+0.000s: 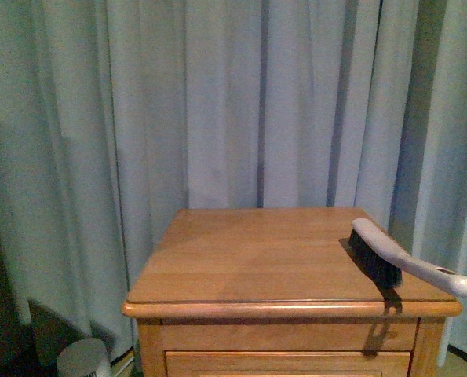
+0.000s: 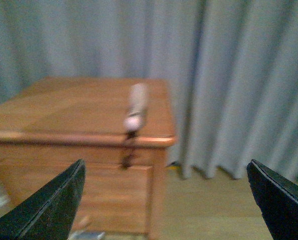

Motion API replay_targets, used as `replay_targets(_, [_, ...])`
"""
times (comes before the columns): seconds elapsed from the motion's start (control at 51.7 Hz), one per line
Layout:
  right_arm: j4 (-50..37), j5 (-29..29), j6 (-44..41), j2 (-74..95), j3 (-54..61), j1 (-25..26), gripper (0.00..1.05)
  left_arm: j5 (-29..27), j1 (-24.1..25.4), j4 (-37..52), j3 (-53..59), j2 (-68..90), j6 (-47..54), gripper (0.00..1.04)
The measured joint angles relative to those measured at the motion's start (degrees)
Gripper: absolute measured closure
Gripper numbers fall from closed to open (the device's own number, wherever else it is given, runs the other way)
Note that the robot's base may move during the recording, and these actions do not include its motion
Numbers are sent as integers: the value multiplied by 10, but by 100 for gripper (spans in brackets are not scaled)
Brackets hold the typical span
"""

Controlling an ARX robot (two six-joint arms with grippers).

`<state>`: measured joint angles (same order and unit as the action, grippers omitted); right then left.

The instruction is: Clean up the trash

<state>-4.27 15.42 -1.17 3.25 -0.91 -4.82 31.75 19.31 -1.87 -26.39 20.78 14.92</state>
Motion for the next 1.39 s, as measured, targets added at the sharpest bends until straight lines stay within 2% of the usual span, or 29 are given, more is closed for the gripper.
replay_targets(0.039, [-8,97,1,27,-3,-27,7,0,0,0,0,0,0,76])
replay_targets(0.077, [3,165,8,58,-10,-33,7,-1,0,0,0,0,0,76])
replay_targets(0.116, [13,210,23,103,-23,-25,7,-1,0,0,0,0,0,76])
replay_targets(0.136, [12,210,29,123,-29,-18,7,-1,0,0,0,0,0,76])
replay_targets(0.329, [-5,92,42,335,-175,47,7,-1,-1,0,0,1,0,76])
replay_targets(0.387, [9,50,45,397,-229,70,7,-2,-1,0,0,1,-1,76])
replay_targets(0.542, [58,-16,45,557,-374,97,7,-2,-1,0,0,1,-1,76])
replay_targets(0.871, [167,-42,77,835,-633,93,7,-2,-1,0,0,1,-1,76])
replay_targets(1.123, [186,-47,128,944,-714,53,7,-2,-1,0,0,1,-2,76])
replay_targets(1.394, [175,-45,149,1002,-741,17,7,-2,-1,0,0,1,-2,76])
